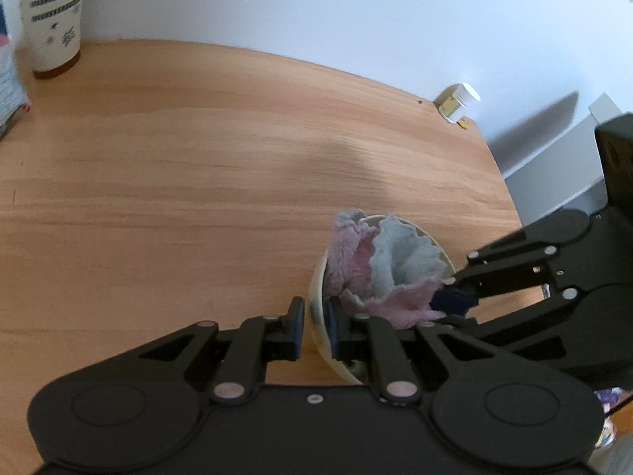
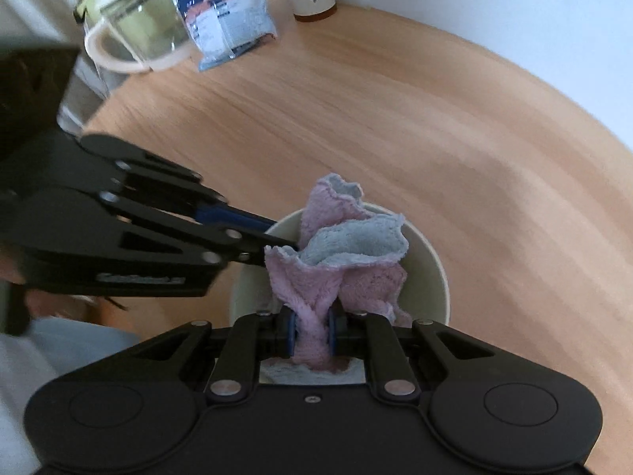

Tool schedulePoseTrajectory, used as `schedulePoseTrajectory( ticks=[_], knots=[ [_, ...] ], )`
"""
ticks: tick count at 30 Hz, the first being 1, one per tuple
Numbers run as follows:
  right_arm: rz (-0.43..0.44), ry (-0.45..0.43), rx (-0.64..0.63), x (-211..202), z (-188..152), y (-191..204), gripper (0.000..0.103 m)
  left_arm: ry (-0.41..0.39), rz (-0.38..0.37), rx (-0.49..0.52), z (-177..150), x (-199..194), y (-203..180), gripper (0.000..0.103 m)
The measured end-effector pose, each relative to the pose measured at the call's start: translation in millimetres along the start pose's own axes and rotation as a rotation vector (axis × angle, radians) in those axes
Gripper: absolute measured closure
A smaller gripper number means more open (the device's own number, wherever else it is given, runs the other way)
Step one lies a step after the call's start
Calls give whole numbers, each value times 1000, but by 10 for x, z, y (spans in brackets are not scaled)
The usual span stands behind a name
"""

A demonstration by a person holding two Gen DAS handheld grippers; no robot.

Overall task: Clean bowl
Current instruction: 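Wipe the bowl interior with the cloth in the right gripper while the left gripper holds the rim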

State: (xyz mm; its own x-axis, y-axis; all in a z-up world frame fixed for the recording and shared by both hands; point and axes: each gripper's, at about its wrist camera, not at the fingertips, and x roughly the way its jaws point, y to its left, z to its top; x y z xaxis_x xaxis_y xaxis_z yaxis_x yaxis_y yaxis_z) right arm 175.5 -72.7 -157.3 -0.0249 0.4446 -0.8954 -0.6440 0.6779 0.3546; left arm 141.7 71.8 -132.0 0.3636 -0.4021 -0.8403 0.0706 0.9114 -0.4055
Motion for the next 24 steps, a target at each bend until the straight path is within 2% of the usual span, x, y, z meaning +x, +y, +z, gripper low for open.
schedulePoseTrajectory(
  ticks=[6, 12, 18, 24],
  knots=[
    [56, 20, 33, 78, -18, 4, 86, 2, 5, -58, 2, 12, 40, 91],
    [3, 28, -10, 239, -53, 122, 86, 10, 14, -81, 1, 37, 52, 92],
    [-55, 58, -90, 327, -54, 199, 86, 9, 26, -52, 17, 43, 2, 92],
    [-152, 85, -169, 375, -53, 282, 86, 12, 24, -48, 26, 26, -6, 91]
  ],
)
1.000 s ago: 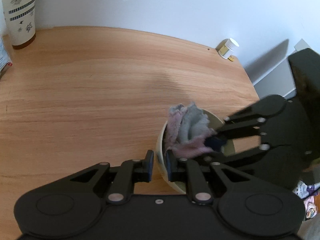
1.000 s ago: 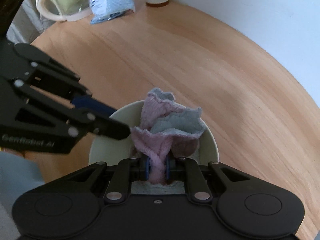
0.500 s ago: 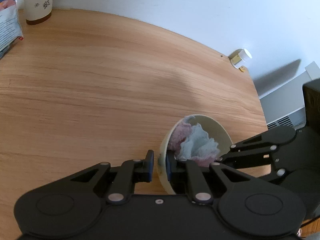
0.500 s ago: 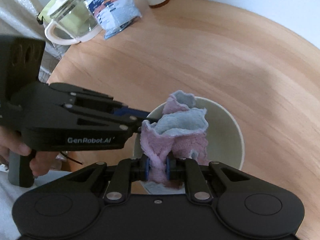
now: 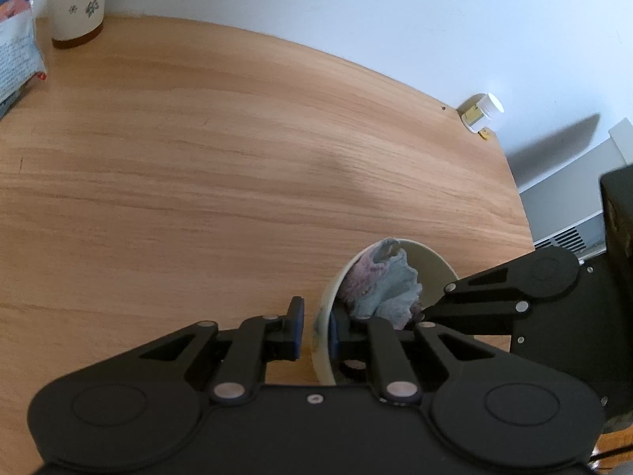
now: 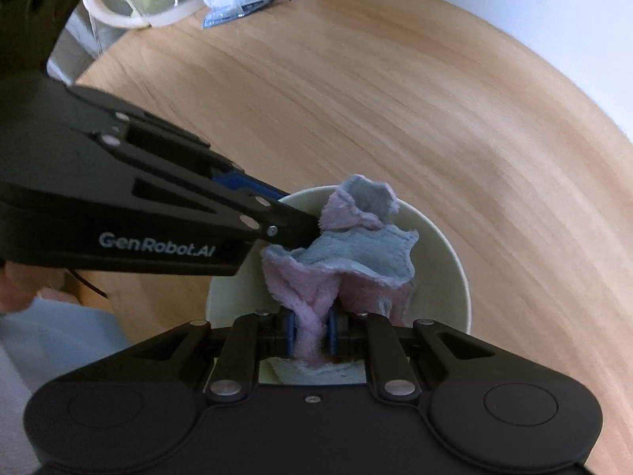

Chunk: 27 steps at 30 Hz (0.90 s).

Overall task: Clean bowl
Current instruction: 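Wipe the bowl interior with the cloth in the right gripper while the left gripper holds the rim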

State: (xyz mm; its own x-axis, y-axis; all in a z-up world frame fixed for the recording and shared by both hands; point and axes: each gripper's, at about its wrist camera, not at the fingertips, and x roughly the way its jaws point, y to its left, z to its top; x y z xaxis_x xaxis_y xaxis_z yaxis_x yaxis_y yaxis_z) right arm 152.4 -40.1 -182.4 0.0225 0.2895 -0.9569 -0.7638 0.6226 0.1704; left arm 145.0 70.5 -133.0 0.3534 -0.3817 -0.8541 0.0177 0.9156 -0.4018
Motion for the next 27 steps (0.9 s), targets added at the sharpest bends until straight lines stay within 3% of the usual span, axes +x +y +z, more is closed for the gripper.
schedulePoseTrajectory(
  ticks=[2, 5, 12, 21, 27],
  knots=[
    [-69, 18, -22, -26, 13, 71, 86, -2, 10, 19, 3, -10, -27, 91],
    [-99, 28, -23, -138, 8, 84, 86, -1, 13, 29, 12, -27, -41, 91],
    [42, 81, 10, -392, 65, 78, 86, -7, 11, 48, 37, -31, -66, 91],
    [-49, 199, -118, -117, 56, 117, 86, 22, 3, 107, 30, -8, -87, 90],
    [-107, 199, -141, -59, 35, 100, 87, 29, 1, 160, 37, 13, -135, 90]
  ],
)
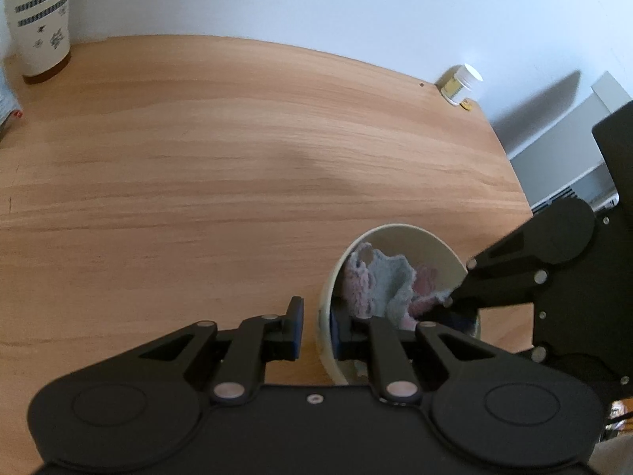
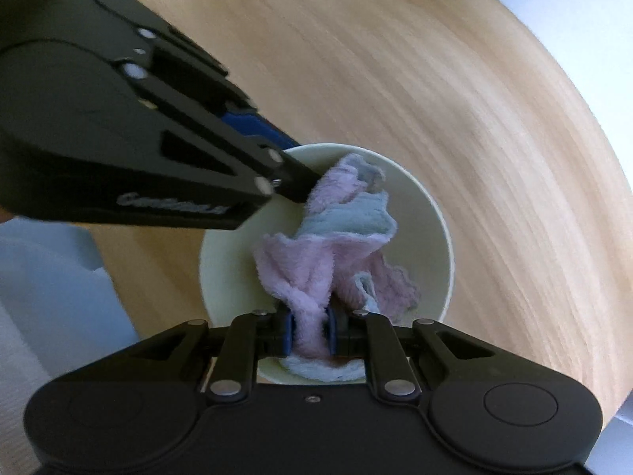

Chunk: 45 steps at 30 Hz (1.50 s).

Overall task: Clean bowl
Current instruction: 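Wipe the bowl interior with the cloth in the right gripper while the left gripper holds the rim, then keep wiping inside the bowl with the cloth in the right gripper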

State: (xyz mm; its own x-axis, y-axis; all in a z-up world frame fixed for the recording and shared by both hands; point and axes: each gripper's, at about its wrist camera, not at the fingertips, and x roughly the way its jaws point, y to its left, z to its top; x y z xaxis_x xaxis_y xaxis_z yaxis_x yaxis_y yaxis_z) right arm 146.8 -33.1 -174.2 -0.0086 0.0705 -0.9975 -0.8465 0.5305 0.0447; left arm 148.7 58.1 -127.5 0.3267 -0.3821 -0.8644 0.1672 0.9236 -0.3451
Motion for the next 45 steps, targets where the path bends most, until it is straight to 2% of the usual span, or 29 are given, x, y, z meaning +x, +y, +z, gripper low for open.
schedulePoseTrajectory(
  ticks=[6, 8, 10, 18, 22, 26, 31, 39, 45],
  knots=[
    [-183, -80, -95, 8, -73, 112, 87, 2, -10, 64, 9, 15, -53, 90],
    [-179, -86, -81, -11, -81, 95, 88, 3, -10, 63, 20, 22, -61, 90],
    [-222, -108, -81, -69, -107, 89, 88, 5, -9, 68, 29, 28, -73, 90],
    [-270, -178, -8, -313, -153, 2, 89, 10, -16, 71, 46, 19, -56, 90],
    [-260, -225, 17, -320, -148, -45, 89, 9, -20, 96, 32, 5, -52, 90],
    [-224, -266, 28, -390, -494, 22, 89, 11, -33, 99, 35, -5, -27, 90],
    [-146, -291, 62, -234, -527, -96, 89, 6, -23, 122, 47, -6, -49, 90],
    [-67, -281, 97, -236, -416, -216, 89, 0, -55, 95, 45, 0, 30, 90],
    [-14, -250, 120, 5, -236, -292, 89, 4, -61, 68, 73, 20, 55, 91]
  ],
)
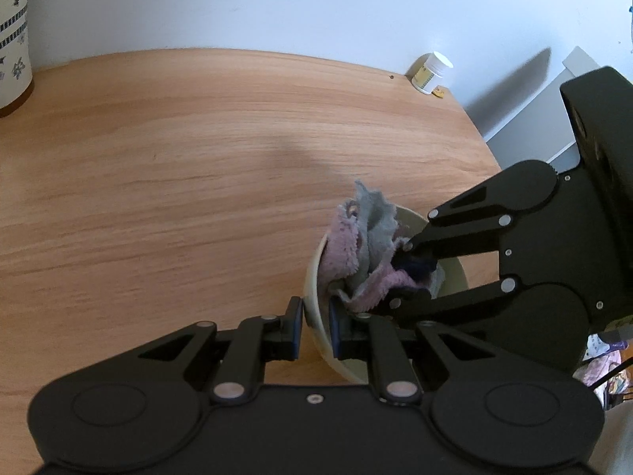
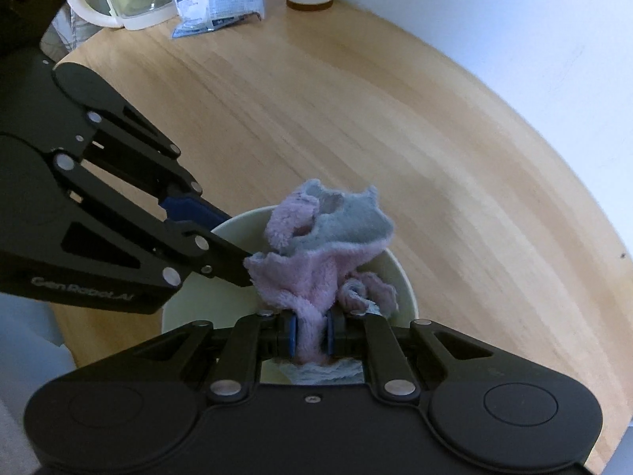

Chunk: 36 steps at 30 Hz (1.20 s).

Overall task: Clean bowl
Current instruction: 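Keep wiping inside the bowl with the cloth in the right gripper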

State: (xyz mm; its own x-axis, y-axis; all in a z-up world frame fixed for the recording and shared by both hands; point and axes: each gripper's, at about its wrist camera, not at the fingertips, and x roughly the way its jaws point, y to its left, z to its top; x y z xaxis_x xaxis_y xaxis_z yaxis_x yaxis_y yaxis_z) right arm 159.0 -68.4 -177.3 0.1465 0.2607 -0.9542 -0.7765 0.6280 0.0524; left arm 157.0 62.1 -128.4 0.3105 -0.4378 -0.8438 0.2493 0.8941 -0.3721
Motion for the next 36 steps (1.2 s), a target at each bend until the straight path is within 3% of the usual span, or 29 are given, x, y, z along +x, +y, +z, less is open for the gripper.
schedulePoseTrajectory(
  ticks=[4, 9, 18, 32, 36],
  knots=[
    [59, 42, 20, -72, -40, -23, 89, 6, -13, -32, 19, 16, 51, 91],
    [208, 9, 114, -245, -113, -185, 88, 9, -43, -60, 21, 20, 135, 91],
    [173, -53, 15, -239, -91, -40, 88, 13, -37, -27, 38, 28, 147, 91],
    [108, 7, 50, 47, 73, -51, 89, 9, -27, -6, 39, 54, 125, 91],
    [30, 42, 9, 22, 63, 20, 89, 12, -24, -3, 44, 59, 124, 91]
  ],
)
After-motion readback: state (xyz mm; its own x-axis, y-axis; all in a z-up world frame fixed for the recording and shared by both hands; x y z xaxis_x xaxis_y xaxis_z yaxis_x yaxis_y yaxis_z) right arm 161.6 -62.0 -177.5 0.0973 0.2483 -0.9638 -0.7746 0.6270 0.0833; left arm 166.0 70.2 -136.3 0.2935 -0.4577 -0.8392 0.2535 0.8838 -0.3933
